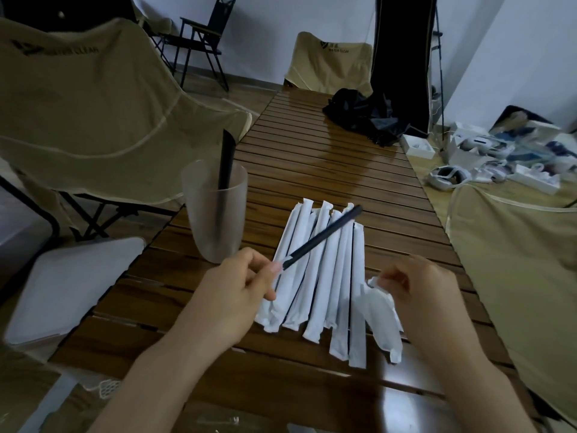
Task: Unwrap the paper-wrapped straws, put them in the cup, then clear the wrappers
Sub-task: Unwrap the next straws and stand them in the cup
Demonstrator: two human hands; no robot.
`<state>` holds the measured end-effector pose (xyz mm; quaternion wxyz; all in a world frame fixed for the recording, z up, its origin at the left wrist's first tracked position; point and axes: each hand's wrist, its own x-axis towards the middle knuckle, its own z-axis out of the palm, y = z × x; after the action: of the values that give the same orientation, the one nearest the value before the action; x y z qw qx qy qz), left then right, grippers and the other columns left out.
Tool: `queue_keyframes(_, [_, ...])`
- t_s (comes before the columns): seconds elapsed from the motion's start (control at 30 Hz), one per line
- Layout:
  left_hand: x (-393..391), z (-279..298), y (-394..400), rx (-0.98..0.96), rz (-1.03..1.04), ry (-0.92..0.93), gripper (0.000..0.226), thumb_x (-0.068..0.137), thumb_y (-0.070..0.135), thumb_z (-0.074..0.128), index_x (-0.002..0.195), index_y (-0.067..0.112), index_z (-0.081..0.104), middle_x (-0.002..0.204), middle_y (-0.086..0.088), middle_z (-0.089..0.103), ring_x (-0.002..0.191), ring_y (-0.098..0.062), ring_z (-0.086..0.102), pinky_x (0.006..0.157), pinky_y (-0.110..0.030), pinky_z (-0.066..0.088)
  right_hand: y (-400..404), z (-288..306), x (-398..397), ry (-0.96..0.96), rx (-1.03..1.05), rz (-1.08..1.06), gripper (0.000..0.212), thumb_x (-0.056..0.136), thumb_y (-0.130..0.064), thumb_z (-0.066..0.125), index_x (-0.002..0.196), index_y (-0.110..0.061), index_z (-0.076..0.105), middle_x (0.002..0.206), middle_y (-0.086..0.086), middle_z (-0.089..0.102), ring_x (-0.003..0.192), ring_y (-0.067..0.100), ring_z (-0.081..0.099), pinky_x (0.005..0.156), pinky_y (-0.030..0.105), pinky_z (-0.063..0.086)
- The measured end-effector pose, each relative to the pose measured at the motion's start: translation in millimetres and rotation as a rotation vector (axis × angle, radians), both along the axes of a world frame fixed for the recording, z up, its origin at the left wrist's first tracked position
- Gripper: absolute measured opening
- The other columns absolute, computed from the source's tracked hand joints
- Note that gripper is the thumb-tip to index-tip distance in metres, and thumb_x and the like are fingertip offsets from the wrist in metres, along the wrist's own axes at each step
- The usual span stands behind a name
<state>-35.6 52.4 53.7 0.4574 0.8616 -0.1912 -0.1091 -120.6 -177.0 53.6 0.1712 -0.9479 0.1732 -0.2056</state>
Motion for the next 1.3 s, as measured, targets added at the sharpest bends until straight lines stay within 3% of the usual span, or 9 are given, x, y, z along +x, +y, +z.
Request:
queue_keyframes(0.2, [2.8,-8.5,0.2,0.089,-0.057,-0.12,0.005,0.096,0.04,0.047,0.098,0.035,0.047,0.085,0.018,0.064,0.076,-0.001,0.063,0.061,-0.014,0.05,-8.8,-13.0,-3.1,0.134,0.122,-0.201,0.008,0.087,-0.014,0.064,0.083,-0.02,0.066,0.073,0.0,0.065,0.067,0.019,0.06,0.062,0.035,0.051])
queue_keyframes(0.37, [4.1,-11.1,0.7,0.203,-0.08,-0.242,0.011,0.093,0.043,0.05,0.102,0.037,0.054,0.09,0.019,0.059,0.079,0.001,0.059,0.063,-0.009,0.043,-0.2,-7.7,1.4,0.079,0.052,-0.174,0.034,0.084,0.002,0.054,0.057,-0.017,0.046,0.058,-0.001,0.046,0.052,0.018,0.042,0.047,0.028,0.031])
queue_keyframes(0.47, [6.1,-11.5,-0.4,0.187,-0.085,-0.24,0.015,0.091,0.042,0.055,0.104,0.034,0.058,0.091,0.019,0.062,0.08,-0.001,0.06,0.067,-0.013,0.047,14.7,5.7,-0.4,-0.09,-0.046,-0.12,0.014,0.082,0.002,0.056,0.085,-0.009,0.063,0.079,0.0,0.049,0.068,0.02,0.049,0.056,0.03,0.041])
queue_keyframes(0.6, [5.4,-9.2,-5.5,0.164,-0.102,-0.25,0.013,0.086,0.045,0.063,0.093,0.038,0.054,0.08,0.018,0.064,0.073,0.0,0.062,0.066,-0.018,0.053,46.1,12.8,2.3,-0.124,-0.206,0.172,0.035,0.074,-0.013,0.072,0.107,-0.017,0.067,0.094,-0.003,0.053,0.083,0.015,0.051,0.072,0.032,0.046])
queue_keyframes(0.7, [2.9,-5.6,-11.0,0.199,-0.159,-0.234,0.022,0.084,0.047,0.064,0.084,0.04,0.043,0.076,0.017,0.061,0.07,-0.001,0.061,0.06,-0.013,0.045,56.7,1.0,9.6,-0.036,-0.331,0.361,0.036,0.068,-0.024,0.081,0.102,-0.027,0.07,0.097,-0.005,0.06,0.088,0.016,0.058,0.076,0.033,0.047])
queue_keyframes(0.8, [-0.2,-3.1,-12.5,0.225,-0.222,-0.219,0.026,0.083,0.047,0.066,0.081,0.04,0.041,0.077,0.019,0.058,0.069,-0.001,0.059,0.058,-0.007,0.037,53.4,-6.8,11.6,-0.062,-0.35,0.423,0.02,0.07,-0.022,0.081,0.087,-0.028,0.072,0.085,-0.009,0.065,0.079,0.014,0.061,0.073,0.03,0.043])
queue_keyframes(1.03, [-0.9,5.4,-7.0,0.221,-0.249,-0.285,0.015,0.087,0.048,0.06,0.091,0.041,0.048,0.09,0.022,0.061,0.081,0.001,0.061,0.075,-0.019,0.053,45.0,-0.7,7.8,-0.107,-0.214,0.346,0.009,0.075,-0.02,0.067,0.078,-0.027,0.072,0.075,-0.013,0.065,0.069,0.01,0.061,0.068,0.027,0.034])
queue_keyframes(1.13, [-0.2,9.0,-5.2,0.195,-0.26,-0.339,0.011,0.087,0.048,0.058,0.087,0.04,0.051,0.085,0.022,0.064,0.082,0.003,0.063,0.076,-0.022,0.055,43.8,-0.5,8.5,-0.111,-0.208,0.359,0.012,0.076,-0.019,0.077,0.082,-0.027,0.072,0.078,-0.013,0.065,0.07,0.01,0.061,0.067,0.029,0.04])
queue_keyframes(1.3, [-2.3,11.0,-5.9,0.141,-0.255,-0.384,0.009,0.088,0.044,0.056,0.085,0.036,0.058,0.075,0.02,0.064,0.077,0.002,0.063,0.071,-0.024,0.056,44.6,0.8,11.2,-0.166,-0.208,0.423,0.009,0.077,-0.019,0.066,0.077,-0.026,0.072,0.075,-0.013,0.065,0.067,0.008,0.061,0.064,0.025,0.04])
